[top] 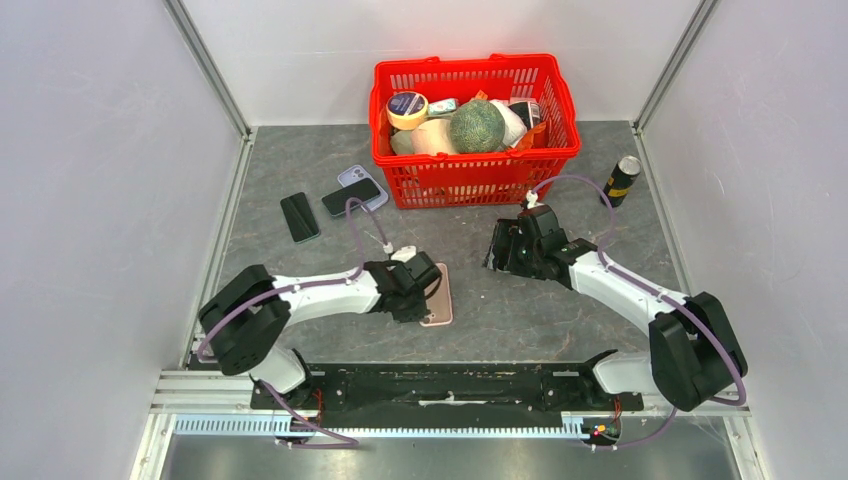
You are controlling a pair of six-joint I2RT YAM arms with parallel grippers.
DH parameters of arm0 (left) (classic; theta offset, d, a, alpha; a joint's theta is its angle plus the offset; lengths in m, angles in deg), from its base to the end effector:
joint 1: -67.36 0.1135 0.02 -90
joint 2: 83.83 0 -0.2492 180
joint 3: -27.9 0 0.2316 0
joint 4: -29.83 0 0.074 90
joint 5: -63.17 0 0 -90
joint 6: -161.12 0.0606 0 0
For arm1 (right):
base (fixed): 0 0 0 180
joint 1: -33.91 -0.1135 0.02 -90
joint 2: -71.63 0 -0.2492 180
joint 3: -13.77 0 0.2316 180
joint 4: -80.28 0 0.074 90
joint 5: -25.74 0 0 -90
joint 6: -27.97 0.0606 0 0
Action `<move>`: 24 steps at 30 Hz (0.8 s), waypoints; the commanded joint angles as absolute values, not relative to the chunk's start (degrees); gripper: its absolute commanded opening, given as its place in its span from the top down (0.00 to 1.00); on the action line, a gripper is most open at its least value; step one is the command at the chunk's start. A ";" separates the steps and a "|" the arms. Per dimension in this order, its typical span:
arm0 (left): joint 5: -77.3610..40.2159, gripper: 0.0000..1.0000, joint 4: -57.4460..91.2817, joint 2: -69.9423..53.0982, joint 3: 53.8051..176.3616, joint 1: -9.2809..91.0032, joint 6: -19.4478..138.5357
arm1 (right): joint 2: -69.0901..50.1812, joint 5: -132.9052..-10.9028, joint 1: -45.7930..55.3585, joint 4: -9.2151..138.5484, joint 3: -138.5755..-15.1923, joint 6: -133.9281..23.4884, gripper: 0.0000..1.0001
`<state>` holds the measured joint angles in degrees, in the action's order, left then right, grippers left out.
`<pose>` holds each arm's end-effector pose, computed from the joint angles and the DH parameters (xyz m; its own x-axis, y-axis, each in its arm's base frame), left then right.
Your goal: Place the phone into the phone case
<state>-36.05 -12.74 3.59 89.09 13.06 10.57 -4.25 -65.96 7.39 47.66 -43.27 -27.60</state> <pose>0.1625 -0.2095 0.1353 -0.9361 -0.1703 -0.3079 -0.0963 0.9656 -0.2415 0.2338 0.1187 0.1751 -0.8390 0.2130 -0.5008 0.0139 0.9284 0.3714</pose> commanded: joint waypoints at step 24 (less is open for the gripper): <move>-44.67 0.37 -22.01 0.61 99.54 13.39 11.53 | -4.77 -65.67 7.10 48.98 -44.41 -28.26 0.03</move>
<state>-40.33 -18.24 6.30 97.87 9.47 9.28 -5.19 -65.96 7.39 47.68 -43.27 -27.60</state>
